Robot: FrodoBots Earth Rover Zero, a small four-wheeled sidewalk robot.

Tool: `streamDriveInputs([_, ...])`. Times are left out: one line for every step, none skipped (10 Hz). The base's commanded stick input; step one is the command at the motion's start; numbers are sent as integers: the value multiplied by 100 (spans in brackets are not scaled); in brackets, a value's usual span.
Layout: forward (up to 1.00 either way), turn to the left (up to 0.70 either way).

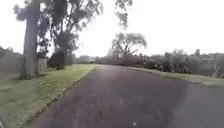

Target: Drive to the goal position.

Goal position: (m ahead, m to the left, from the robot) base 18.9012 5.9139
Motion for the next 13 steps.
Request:
streamDriveInputs([70, -15])
streamDriveInputs([70, -8])
streamDriveInputs([70, -1])
streamDriveInputs([70, 0])
streamDriveInputs([70, 0])
streamDriveInputs([70, 0])
streamDriveInputs([70, 0])
streamDriveInputs([70, 0])
streamDriveInputs([70, 0])
streamDriveInputs([70, 0])
streamDriveInputs([70, -2])
streamDriveInputs([70, -14])
streamDriveInputs([70, -26])
